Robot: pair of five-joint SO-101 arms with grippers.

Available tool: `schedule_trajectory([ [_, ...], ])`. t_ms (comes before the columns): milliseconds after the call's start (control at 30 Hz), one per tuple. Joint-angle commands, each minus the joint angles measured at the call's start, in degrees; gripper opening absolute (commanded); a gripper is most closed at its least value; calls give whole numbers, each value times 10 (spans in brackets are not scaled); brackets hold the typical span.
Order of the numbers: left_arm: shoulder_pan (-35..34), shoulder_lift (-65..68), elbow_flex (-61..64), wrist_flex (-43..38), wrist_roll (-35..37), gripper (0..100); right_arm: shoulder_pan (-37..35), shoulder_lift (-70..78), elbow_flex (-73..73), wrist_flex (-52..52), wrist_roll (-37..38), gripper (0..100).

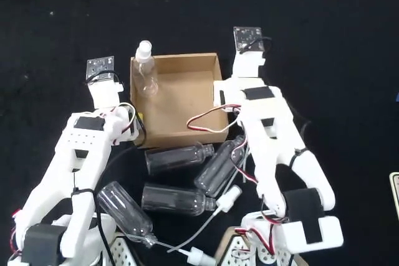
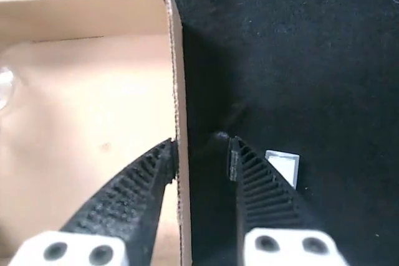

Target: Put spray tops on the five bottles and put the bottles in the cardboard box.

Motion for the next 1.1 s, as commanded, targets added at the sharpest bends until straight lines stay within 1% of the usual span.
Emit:
schedule_trajectory([
  [0,-4,-24,-6,4,-4,182,-24,-39,0,6,5,135],
  [800,-5,-24,5,6,-4,156,-26,-36,10,11,1,131],
  [1067,-26,-25,6,7,-3,152,-24,-41,18,4,-19,131],
])
